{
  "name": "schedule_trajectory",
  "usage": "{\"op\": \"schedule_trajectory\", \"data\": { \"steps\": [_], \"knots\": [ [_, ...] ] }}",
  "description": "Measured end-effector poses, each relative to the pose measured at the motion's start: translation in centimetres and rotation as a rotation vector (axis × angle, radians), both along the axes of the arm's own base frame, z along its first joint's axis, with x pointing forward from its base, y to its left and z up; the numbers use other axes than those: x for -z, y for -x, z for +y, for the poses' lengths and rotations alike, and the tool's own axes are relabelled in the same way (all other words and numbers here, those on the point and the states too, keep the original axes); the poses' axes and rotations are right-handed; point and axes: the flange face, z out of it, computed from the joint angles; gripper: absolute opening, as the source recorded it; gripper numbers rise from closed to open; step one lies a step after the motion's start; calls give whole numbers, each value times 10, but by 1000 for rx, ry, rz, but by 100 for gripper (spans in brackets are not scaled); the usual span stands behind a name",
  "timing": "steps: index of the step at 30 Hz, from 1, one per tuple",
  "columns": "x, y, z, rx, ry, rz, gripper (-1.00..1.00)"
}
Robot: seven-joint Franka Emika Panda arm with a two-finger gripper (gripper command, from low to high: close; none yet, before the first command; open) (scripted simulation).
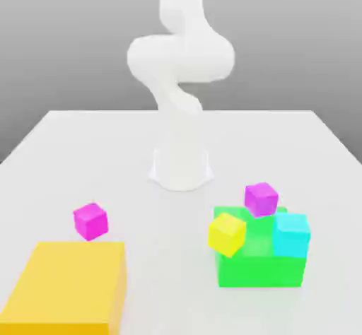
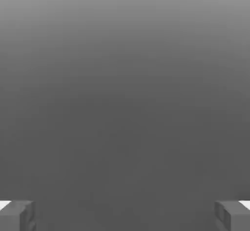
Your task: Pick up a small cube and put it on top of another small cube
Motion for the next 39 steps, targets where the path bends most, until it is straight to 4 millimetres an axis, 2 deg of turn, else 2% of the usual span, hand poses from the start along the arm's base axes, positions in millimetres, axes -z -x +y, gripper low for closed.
{"op": "schedule_trajectory", "data": {
  "steps": [2, 4, 6, 9, 13, 18, 21, 29, 30, 36, 39],
  "knots": [
    [50, -16, -29, 71, -19, 70, 0],
    [99, -23, -57, 141, -39, 138, 0],
    [149, -23, -84, 210, -62, 206, 0],
    [225, -10, -119, 315, -101, 309, 0],
    [326, 34, -155, 462, -169, 454, 0],
    [451, 123, -174, 656, -288, 645, 0],
    [480, 134, -175, 674, -308, 669, 0],
    [525, 140, -174, 689, -304, 676, 0],
    [529, 140, -174, 690, -303, 677, -100],
    [530, 140, -173, 690, -303, 678, -100],
    [520, 138, -175, 688, -307, 673, -100]
  ]
}}
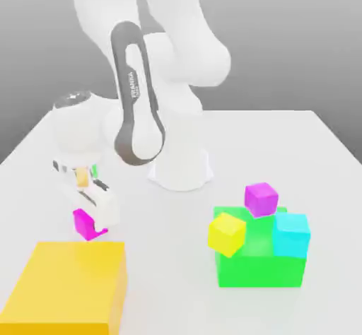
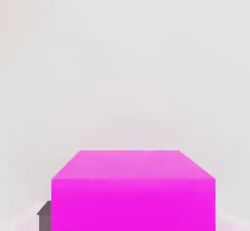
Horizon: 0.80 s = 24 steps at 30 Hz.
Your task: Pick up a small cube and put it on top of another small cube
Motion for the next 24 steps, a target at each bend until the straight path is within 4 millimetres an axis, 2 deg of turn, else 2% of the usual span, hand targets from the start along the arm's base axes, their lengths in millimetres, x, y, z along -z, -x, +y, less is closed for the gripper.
{"op": "schedule_trajectory", "data": {
  "steps": [10, 12, 14, 17, 21, 24],
  "knots": [
    [-52, 1, 1, 2, 0, 2, -100],
    [-64, -17, 13, -55, 2, 4, -100],
    [-79, -46, 36, -147, 4, 4, -100],
    [-104, -88, 84, -302, 4, 2, -100],
    [-142, -127, 168, -516, 3, 0, -100],
    [-171, -137, 241, -680, 2, 1, -100]
  ]
}}
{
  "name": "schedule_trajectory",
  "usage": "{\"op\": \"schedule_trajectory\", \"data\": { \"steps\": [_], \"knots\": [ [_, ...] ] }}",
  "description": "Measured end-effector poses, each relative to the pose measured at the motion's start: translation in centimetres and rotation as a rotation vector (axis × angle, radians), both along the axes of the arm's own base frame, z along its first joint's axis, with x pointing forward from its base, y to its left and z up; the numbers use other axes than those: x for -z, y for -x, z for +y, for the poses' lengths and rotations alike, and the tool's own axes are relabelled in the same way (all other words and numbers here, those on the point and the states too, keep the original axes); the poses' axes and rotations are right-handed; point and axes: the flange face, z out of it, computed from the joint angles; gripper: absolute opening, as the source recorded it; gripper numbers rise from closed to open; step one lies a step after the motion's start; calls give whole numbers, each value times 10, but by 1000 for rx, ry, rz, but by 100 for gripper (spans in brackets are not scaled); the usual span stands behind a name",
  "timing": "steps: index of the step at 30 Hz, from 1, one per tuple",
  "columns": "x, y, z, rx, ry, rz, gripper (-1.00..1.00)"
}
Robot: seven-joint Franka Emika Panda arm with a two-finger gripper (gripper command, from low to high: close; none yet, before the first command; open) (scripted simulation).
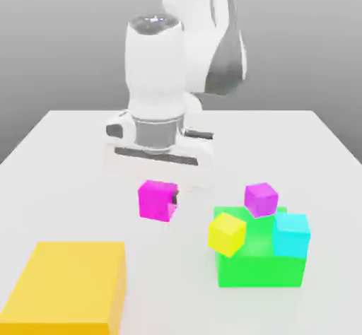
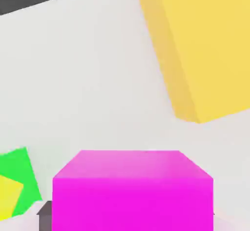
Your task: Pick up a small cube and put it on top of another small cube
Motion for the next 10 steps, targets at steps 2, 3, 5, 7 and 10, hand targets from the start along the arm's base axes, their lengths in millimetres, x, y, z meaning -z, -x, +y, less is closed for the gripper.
{"op": "schedule_trajectory", "data": {
  "steps": [2, 3, 5, 7, 10],
  "knots": [
    [-5, 1, 35, -76, 1, 1, -100],
    [2, 1, 41, -88, 2, 2, -100],
    [24, 1, 45, -98, 3, 2, -100],
    [44, 2, 46, -100, 3, 2, 100],
    [44, 2, 46, -100, 3, 2, 100]
  ]
}}
